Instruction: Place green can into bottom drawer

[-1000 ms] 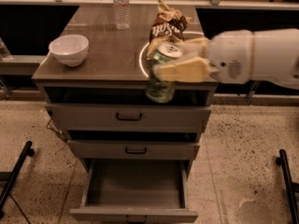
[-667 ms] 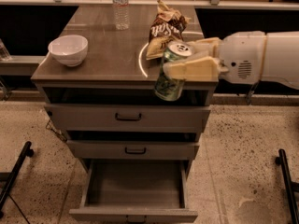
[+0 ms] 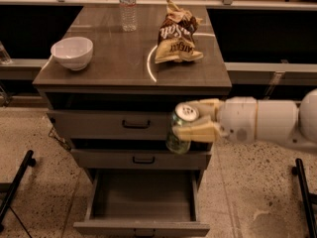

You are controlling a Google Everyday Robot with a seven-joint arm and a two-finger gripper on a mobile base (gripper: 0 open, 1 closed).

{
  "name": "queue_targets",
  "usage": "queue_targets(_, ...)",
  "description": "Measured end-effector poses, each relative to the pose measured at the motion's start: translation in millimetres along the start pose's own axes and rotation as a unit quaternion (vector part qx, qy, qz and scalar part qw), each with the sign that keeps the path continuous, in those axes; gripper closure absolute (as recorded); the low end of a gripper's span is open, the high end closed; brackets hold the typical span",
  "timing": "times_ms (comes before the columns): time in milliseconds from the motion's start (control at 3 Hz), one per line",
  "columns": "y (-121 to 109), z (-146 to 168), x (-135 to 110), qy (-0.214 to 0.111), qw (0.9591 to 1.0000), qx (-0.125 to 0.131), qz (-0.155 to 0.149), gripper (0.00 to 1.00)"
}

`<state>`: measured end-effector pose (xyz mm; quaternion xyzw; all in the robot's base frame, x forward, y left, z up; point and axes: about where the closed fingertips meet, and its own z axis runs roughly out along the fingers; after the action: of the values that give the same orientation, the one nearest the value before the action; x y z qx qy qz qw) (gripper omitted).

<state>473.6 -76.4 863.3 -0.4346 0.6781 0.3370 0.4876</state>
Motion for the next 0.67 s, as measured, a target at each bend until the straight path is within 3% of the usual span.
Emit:
queue_targets(333, 14.3, -2.1, 93.9, 0.007, 0.9999, 0.001, 0.011, 1.00)
queue_targets(667, 13.4, -0.2, 84.2, 0.007, 0.9999, -0.001, 0.008, 1.00)
